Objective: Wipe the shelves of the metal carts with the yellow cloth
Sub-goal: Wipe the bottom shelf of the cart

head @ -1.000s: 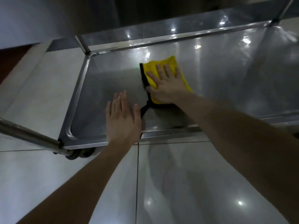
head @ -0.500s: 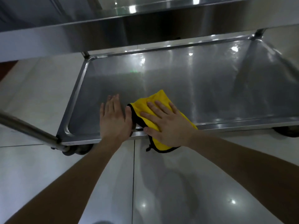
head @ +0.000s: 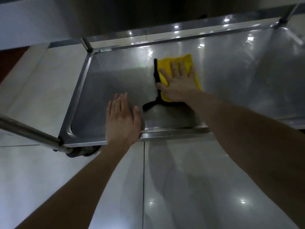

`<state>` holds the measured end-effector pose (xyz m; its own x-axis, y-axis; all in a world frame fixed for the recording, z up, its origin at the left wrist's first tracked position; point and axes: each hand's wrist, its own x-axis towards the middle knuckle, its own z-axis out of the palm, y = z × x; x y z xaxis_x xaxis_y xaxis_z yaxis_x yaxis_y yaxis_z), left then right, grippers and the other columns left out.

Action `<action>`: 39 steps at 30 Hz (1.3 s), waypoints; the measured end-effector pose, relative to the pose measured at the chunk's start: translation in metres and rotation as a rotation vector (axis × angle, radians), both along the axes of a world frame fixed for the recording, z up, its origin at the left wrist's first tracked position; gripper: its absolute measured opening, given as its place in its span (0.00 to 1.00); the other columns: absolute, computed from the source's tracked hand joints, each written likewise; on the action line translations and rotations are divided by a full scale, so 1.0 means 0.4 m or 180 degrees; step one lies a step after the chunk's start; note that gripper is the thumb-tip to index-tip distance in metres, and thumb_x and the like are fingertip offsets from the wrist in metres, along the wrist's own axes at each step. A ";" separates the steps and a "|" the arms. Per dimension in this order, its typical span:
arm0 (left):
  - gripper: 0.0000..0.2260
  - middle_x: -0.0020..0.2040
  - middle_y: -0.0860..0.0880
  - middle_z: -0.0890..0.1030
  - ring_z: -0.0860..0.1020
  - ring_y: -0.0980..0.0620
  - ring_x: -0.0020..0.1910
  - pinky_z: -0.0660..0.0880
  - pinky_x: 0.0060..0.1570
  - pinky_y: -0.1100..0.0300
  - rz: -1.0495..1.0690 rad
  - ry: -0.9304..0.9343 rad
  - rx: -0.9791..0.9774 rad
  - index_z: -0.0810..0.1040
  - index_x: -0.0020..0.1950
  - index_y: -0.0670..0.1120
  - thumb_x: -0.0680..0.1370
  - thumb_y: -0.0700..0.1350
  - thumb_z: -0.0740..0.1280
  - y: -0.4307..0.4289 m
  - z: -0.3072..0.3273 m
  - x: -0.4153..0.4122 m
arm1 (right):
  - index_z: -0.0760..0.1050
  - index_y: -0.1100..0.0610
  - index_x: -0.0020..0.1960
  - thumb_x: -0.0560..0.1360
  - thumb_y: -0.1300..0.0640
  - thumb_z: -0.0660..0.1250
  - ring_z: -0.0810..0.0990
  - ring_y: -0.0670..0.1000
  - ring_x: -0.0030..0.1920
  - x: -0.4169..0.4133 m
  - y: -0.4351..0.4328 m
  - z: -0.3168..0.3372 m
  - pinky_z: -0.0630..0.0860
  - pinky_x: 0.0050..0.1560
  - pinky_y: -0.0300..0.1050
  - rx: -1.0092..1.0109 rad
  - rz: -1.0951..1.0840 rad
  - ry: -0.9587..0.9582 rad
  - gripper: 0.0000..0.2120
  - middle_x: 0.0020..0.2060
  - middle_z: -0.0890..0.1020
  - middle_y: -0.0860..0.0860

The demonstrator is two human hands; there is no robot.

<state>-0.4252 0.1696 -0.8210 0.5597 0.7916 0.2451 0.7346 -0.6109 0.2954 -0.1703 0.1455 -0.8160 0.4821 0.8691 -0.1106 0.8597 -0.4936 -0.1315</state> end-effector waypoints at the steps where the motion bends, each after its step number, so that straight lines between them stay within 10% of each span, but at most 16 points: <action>1: 0.29 0.83 0.40 0.67 0.58 0.43 0.86 0.51 0.86 0.45 0.0016 -0.0007 0.0028 0.61 0.85 0.39 0.88 0.54 0.50 0.005 -0.001 -0.003 | 0.44 0.38 0.86 0.81 0.26 0.44 0.39 0.62 0.86 -0.044 -0.013 -0.005 0.38 0.79 0.75 0.0000 0.0288 -0.0034 0.37 0.87 0.42 0.54; 10: 0.27 0.79 0.36 0.72 0.63 0.38 0.84 0.58 0.84 0.41 -0.0005 -0.0201 0.0221 0.67 0.82 0.38 0.89 0.54 0.53 0.021 -0.014 -0.018 | 0.50 0.35 0.85 0.76 0.28 0.35 0.44 0.52 0.87 -0.117 -0.304 -0.007 0.43 0.84 0.63 0.0207 0.1107 -0.0083 0.39 0.87 0.48 0.46; 23: 0.26 0.77 0.35 0.75 0.69 0.34 0.80 0.63 0.81 0.39 -0.0727 0.0162 0.0881 0.79 0.71 0.38 0.84 0.54 0.57 -0.167 0.066 0.219 | 0.44 0.34 0.85 0.74 0.24 0.39 0.39 0.50 0.86 0.189 -0.557 -0.023 0.41 0.83 0.66 0.0093 -0.0449 -0.0033 0.40 0.87 0.43 0.45; 39: 0.34 0.83 0.33 0.66 0.58 0.36 0.86 0.51 0.85 0.38 -0.0382 0.0279 0.0378 0.66 0.83 0.35 0.85 0.57 0.51 -0.295 -0.024 0.448 | 0.49 0.34 0.85 0.83 0.31 0.55 0.43 0.48 0.86 0.467 -0.740 -0.002 0.43 0.84 0.59 0.0267 0.0011 0.0121 0.33 0.87 0.47 0.42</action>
